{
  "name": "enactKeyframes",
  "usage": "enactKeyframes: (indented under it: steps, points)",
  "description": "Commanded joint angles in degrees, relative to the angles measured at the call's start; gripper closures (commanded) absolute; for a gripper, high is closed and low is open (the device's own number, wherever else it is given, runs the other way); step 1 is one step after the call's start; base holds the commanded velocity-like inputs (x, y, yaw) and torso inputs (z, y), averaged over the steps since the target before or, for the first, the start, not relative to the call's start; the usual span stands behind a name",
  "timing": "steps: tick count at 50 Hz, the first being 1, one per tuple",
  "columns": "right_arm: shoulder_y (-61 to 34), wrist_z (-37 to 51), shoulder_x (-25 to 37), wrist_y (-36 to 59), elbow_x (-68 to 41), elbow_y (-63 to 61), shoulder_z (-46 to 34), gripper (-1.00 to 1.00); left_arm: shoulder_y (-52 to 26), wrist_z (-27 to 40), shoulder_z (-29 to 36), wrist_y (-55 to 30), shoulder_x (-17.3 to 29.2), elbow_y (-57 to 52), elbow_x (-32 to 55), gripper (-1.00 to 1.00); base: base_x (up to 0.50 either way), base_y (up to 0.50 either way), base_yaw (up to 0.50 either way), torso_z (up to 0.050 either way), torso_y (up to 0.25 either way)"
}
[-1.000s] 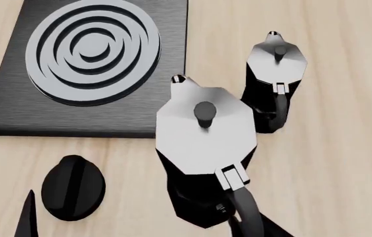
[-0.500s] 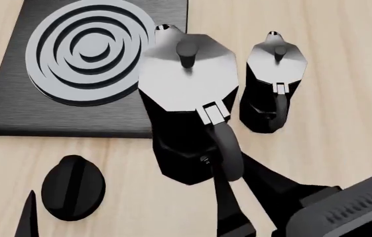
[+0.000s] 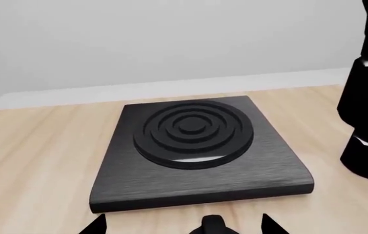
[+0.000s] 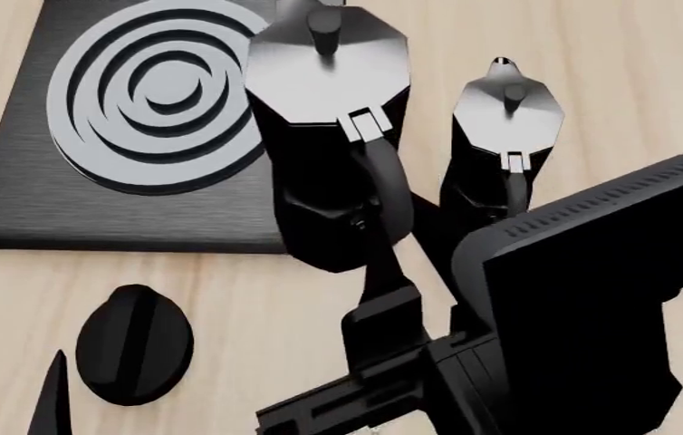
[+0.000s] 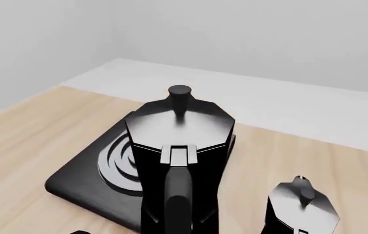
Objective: Put the right moka pot on the stove.
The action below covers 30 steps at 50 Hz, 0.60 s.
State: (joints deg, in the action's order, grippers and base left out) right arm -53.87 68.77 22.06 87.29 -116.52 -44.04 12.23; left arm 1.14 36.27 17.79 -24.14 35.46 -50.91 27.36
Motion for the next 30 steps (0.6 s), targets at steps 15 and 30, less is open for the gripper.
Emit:
enactKeyframes:
  steps: [15, 30]
  points:
    - [-1.70, -20.04, -5.49, -0.58, 27.50, 1.55, -5.45, 1.00, -0.17, 0.47, 0.25, -0.32, 0.51, -0.48, 0.21, -1.00, 0.00, 0.00, 0.00, 0.000, 0.001]
    - [-2.97, -30.83, -5.69, -6.17, 42.04, 4.82, -13.10, 1.00, -0.57, 0.67, 0.89, -0.51, 0.55, -0.33, -0.27, -1.00, 0.00, 0.00, 0.00, 0.001, 0.001]
